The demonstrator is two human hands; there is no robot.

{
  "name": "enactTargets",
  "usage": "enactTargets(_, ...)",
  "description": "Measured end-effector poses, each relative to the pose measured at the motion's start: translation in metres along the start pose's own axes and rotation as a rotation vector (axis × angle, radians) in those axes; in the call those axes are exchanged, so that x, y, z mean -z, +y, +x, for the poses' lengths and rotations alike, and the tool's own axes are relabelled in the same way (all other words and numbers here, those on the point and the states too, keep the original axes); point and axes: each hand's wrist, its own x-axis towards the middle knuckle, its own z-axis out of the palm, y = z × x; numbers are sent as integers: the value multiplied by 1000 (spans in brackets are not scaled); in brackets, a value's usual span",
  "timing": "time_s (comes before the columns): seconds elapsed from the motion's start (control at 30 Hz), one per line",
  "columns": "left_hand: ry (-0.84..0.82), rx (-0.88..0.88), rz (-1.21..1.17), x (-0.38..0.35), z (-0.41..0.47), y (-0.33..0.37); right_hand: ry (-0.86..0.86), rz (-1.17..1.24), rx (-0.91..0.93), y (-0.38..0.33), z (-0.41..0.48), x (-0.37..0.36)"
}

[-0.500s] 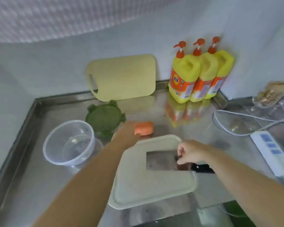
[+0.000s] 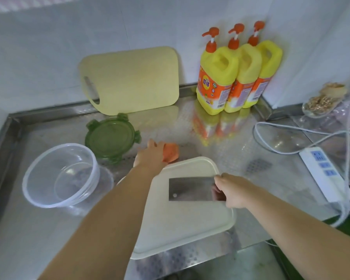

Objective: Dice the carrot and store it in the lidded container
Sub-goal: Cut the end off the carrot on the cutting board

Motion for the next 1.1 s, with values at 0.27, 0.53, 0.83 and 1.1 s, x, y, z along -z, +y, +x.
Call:
enactTargets(0.27, 215, 231, -413, -14, -51, -32, 283, 241, -114, 12, 7, -4)
enactTargets(0.53, 138, 132, -318, -28, -112, -27, 437, 452, -121, -19, 40, 13)
enactTargets(0.83, 128, 218, -263, -48, -123, -3, 340, 344, 164, -66, 27, -5)
enactTargets(1.1, 136, 221, -402, -49, -122, 1, 274, 208, 102, -80, 23, -6)
